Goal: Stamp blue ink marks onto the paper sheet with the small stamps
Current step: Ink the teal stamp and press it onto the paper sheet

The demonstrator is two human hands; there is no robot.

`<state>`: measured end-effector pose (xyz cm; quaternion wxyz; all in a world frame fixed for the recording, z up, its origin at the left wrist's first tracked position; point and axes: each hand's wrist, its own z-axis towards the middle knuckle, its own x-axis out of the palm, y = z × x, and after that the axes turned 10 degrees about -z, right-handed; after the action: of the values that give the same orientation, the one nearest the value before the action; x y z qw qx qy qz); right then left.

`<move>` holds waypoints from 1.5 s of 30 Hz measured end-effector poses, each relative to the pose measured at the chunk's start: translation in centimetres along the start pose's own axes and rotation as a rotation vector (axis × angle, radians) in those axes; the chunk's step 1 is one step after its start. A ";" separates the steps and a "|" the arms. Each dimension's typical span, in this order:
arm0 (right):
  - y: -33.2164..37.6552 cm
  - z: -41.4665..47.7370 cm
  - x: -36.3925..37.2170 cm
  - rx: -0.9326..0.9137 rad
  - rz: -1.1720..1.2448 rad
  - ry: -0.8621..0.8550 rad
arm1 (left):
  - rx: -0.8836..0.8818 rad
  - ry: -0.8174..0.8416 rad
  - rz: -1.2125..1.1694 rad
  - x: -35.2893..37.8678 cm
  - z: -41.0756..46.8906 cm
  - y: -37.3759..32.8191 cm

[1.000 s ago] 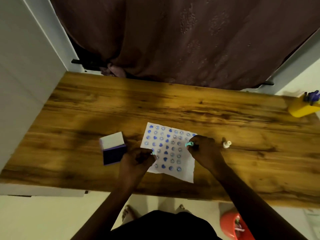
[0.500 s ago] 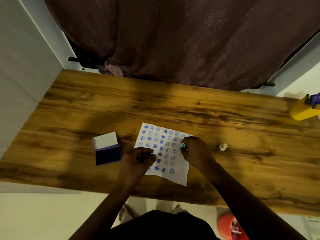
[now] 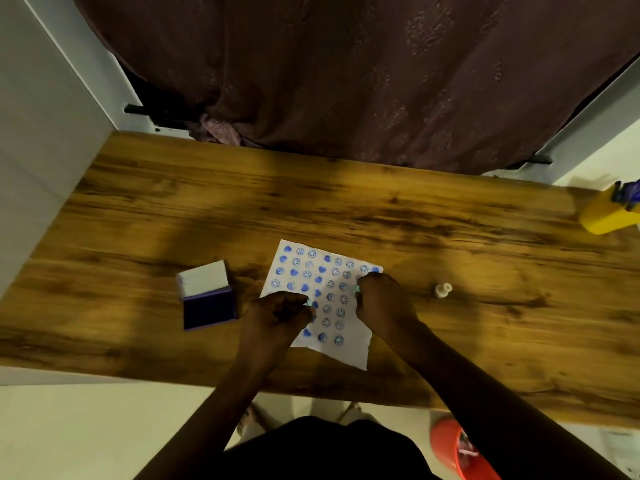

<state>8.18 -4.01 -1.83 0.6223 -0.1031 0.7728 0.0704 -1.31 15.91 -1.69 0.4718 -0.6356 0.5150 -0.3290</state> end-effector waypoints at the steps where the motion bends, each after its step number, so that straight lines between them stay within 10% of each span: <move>1: 0.0 0.0 -0.1 0.000 -0.004 -0.004 | 0.007 0.004 0.003 0.0 0.0 -0.1; 12: -1.9 0.1 -1.5 0.006 0.138 -0.038 | 0.050 0.019 -0.004 -0.3 -1.3 -2.5; 23: -4.2 -7.5 -5.2 0.114 1.248 0.038 | 0.061 0.209 -0.050 2.7 -2.4 -3.1; 45: -7.0 -13.6 -2.9 0.029 1.261 0.104 | 0.141 0.426 0.021 7.0 -4.7 -3.4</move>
<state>-2.39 -13.79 4.06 0.4242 0.3772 0.7151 0.4080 -2.66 8.02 2.64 0.3991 -0.5119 0.5852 -0.4860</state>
